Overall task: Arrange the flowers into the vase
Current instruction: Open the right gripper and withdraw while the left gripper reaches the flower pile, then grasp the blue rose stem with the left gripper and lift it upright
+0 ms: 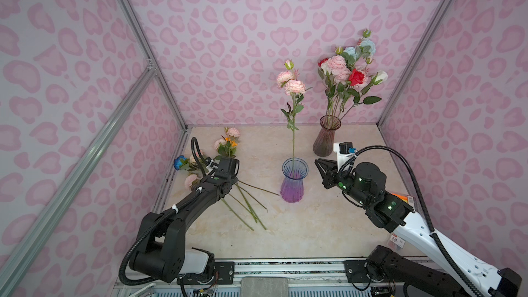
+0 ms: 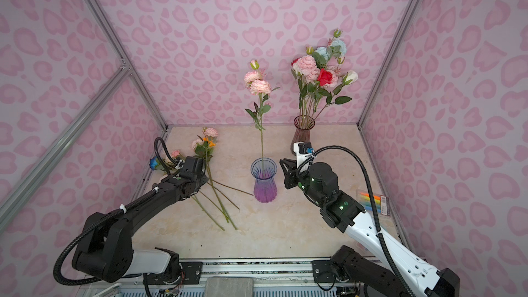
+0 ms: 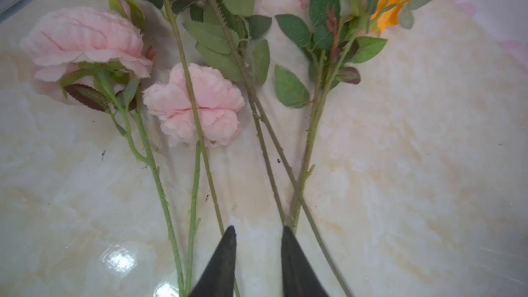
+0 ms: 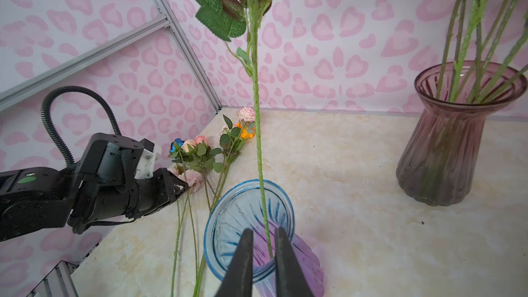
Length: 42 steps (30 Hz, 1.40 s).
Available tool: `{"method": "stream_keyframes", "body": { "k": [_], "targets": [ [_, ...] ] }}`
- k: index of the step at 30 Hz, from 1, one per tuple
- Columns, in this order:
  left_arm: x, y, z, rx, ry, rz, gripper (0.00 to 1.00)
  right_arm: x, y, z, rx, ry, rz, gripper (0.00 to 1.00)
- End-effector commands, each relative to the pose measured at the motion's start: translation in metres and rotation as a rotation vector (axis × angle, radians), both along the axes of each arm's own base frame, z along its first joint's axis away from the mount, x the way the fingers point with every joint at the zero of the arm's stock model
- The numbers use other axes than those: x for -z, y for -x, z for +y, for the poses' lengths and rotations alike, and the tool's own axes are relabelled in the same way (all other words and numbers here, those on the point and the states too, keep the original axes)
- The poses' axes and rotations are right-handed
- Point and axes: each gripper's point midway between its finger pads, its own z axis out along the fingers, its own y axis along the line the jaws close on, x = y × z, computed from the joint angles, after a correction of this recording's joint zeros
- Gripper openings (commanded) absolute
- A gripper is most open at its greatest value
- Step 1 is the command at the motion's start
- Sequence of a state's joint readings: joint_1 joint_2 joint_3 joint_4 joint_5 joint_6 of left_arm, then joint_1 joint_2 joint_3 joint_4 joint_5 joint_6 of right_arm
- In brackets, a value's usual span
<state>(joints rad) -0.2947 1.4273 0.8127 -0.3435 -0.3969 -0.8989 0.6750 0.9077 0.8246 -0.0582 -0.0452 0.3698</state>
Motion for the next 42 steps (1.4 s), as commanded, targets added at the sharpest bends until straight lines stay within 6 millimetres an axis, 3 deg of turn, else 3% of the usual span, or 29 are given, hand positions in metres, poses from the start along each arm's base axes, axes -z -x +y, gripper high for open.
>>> {"method": "stream_keyframes", "body": {
  "k": [1,13,17,21,24,28,34,37,42],
  "targets": [
    [0.019,0.008,0.005,-0.031,-0.016,0.082,0.25,0.002,-0.001,0.000,0.000,0.013,-0.005,0.16],
    [0.050,0.009,0.006,-0.029,-0.049,0.164,0.23,0.006,-0.001,-0.003,0.014,0.014,0.003,0.16],
    [0.059,0.009,0.006,-0.020,-0.061,0.189,0.13,0.006,0.000,-0.003,0.016,0.014,0.006,0.16],
    [0.048,0.005,0.007,0.001,-0.074,0.161,0.05,0.000,0.001,-0.004,0.015,0.010,0.000,0.16],
    [0.022,-0.001,0.005,0.029,-0.075,0.095,0.03,-0.003,0.002,-0.005,0.015,0.001,-0.005,0.16],
    [-0.026,-0.006,0.004,0.067,-0.081,-0.021,0.03,-0.005,0.003,-0.004,0.008,-0.014,-0.006,0.16],
    [-0.092,-0.005,-0.011,0.157,-0.065,-0.181,0.03,-0.010,0.002,0.000,-0.002,-0.034,-0.010,0.16],
    [-0.128,-0.002,-0.027,0.252,-0.111,-0.269,0.03,-0.015,0.002,0.001,-0.007,-0.042,-0.017,0.16],
    [-0.202,0.015,-0.079,0.499,-0.172,-0.547,0.03,-0.032,0.004,0.007,-0.038,-0.061,-0.041,0.18]
  ]
}}
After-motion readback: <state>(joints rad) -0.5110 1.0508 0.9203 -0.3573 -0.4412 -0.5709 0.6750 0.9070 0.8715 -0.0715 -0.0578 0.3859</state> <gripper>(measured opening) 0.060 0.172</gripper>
